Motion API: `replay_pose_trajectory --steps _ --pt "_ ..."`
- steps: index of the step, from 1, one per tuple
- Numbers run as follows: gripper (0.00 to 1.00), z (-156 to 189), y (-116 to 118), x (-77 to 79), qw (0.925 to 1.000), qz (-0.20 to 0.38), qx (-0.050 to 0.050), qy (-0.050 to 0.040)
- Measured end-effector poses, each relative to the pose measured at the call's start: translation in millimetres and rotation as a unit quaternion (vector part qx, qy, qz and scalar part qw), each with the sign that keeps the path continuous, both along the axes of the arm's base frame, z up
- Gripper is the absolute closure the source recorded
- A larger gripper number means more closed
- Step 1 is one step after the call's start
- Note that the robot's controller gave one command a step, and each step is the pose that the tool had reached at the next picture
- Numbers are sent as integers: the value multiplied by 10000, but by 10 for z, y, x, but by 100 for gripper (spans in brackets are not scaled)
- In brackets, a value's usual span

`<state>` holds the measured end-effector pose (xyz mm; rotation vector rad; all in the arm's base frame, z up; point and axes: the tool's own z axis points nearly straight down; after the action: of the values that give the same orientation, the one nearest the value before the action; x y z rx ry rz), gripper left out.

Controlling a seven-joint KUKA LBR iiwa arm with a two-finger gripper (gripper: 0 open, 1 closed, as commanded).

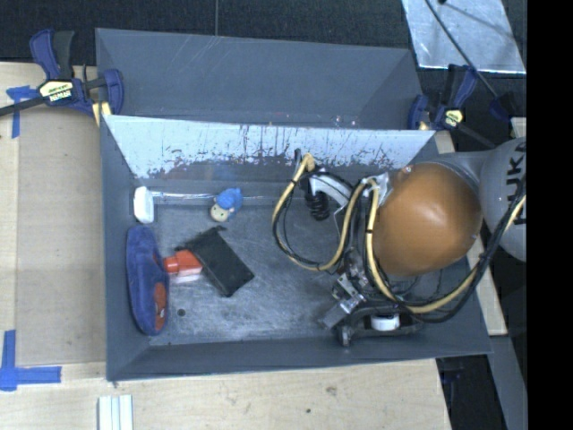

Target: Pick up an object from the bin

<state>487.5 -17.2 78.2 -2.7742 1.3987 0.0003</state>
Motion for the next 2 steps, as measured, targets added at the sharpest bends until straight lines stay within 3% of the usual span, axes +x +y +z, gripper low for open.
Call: replay_pose_trajectory --steps 1,2 --pt "100 -57 103 15 9973 730 -42 -11" --pt "100 48 86 109 9995 310 -70 18"
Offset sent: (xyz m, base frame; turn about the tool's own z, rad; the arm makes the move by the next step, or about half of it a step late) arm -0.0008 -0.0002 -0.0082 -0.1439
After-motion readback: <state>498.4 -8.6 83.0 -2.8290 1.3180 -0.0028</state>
